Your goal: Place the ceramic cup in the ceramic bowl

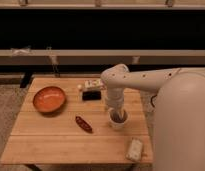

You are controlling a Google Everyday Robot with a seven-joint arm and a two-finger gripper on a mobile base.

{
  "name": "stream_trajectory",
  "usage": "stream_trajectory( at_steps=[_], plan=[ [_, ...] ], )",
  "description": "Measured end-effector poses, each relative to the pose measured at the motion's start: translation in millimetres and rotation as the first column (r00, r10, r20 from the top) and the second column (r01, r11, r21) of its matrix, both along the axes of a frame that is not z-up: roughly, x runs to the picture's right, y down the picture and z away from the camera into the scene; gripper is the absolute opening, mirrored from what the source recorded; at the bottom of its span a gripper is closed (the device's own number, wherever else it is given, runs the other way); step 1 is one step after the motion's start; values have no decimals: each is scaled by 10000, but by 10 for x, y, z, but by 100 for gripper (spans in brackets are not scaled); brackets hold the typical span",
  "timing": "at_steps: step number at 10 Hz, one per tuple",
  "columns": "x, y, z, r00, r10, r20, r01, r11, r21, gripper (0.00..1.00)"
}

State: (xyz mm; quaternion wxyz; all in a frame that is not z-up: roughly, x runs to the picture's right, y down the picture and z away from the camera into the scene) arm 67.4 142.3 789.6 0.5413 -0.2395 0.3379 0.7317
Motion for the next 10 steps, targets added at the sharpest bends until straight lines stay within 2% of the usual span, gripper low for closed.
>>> stream_trajectory(
  at_steps=[1,2,7,8,9,10],
  plan=[
    [-6,7,12,10000,-29,7,29,10000,-39,63],
    [-18,19,31,10000,-76,17,76,9999,-96,57],
    [-25,15,72,9995,-302,-54,301,9993,-202,5],
    [-16,-34,58,9990,-420,-144,418,9991,-119,1],
    [-41,-76,40,9983,-557,-184,556,9984,-60,0],
    [-165,-238,-40,9952,-967,-168,971,9951,207,0]
  ],
)
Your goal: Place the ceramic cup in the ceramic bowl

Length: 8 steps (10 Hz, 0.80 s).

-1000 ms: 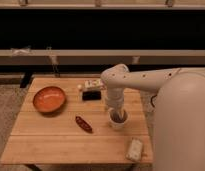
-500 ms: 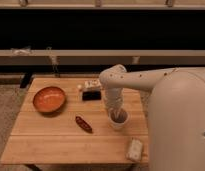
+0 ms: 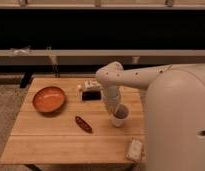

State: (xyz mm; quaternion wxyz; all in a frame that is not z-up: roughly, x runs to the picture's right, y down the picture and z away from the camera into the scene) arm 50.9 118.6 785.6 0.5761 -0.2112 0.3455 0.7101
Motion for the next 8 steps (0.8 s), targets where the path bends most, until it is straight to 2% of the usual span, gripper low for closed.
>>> stream_trajectory(
  at_steps=[3,5,8],
  plan=[
    [-294,-289,-76,9959,-798,417,781,9961,409,0],
    [-656,-473,-73,9828,-1520,1045,1457,9871,658,0],
    [-1235,-728,-2,9329,-2770,2302,2560,9595,1173,0]
  ],
)
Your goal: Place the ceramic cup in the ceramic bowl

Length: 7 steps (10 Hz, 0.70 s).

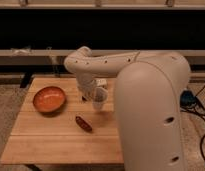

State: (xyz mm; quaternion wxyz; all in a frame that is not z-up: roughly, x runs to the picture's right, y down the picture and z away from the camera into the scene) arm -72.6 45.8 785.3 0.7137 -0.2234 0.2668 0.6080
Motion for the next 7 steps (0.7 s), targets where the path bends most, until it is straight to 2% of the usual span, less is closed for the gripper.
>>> stream_trajectory(
  at_steps=[1,3,5,6,7],
  plan=[
    [-191,-64,34,9980,-444,458,442,9990,52,0],
    [-676,-174,86,9777,-1467,1504,1455,9892,187,0],
    [-967,-201,100,9527,-2213,2084,2180,9752,387,0],
    [-1159,-156,62,9347,-2580,2446,2536,9660,497,0],
    [-1145,-165,68,9352,-2580,2424,2531,9661,515,0]
  ],
)
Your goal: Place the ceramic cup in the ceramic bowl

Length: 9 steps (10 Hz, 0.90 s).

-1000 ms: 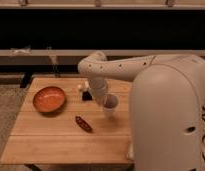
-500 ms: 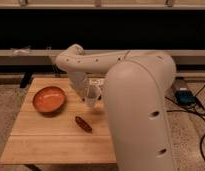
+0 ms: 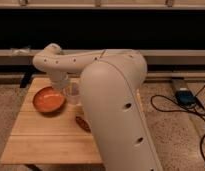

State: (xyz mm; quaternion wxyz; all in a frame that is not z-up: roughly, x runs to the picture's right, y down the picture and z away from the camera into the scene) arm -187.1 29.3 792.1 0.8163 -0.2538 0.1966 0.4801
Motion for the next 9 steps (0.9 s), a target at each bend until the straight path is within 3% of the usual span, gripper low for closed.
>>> stream_trajectory(
  at_steps=[6,8,9],
  plan=[
    [33,-2,4,10000,14,-31,-14,10000,-3,0],
    [-71,-6,-82,9962,-487,720,453,9978,479,0],
    [-176,4,-149,9881,-885,1259,791,9938,778,0]
  ],
)
